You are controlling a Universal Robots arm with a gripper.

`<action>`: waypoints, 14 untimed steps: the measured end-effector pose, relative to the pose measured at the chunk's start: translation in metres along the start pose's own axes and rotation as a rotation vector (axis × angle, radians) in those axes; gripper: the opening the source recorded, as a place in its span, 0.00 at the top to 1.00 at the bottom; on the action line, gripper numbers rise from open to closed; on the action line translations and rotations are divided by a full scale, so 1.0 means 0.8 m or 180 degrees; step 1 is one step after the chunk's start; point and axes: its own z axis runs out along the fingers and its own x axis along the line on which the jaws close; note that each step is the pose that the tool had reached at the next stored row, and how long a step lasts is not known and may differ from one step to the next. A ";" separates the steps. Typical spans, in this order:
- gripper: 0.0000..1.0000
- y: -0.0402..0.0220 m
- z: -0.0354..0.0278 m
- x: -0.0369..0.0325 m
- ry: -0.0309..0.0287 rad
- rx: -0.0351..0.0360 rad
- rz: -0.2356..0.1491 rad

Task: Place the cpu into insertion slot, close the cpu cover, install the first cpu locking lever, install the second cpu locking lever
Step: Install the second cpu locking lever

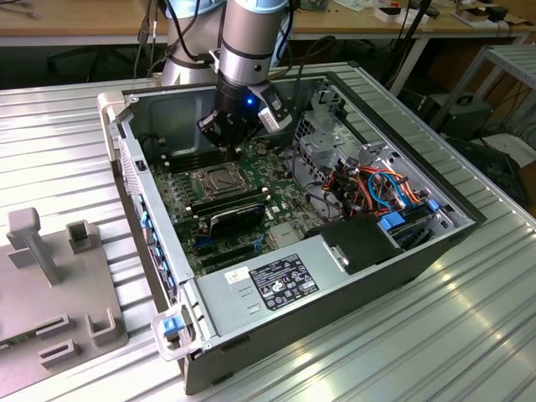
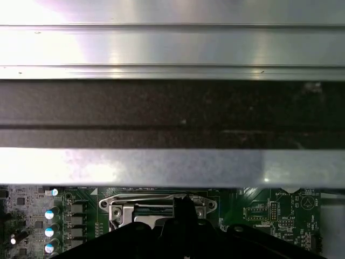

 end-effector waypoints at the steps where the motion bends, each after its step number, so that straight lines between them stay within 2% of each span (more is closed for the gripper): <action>1: 0.89 -0.0001 0.0000 0.0000 0.0000 0.0000 0.0000; 8: 0.89 -0.0008 0.0000 0.0000 0.0000 0.0000 0.0000; 10: 0.89 -0.0039 -0.0001 0.0001 0.0000 0.0000 0.0000; 14: 0.89 -0.0047 -0.0152 0.0003 0.0000 0.0001 0.0000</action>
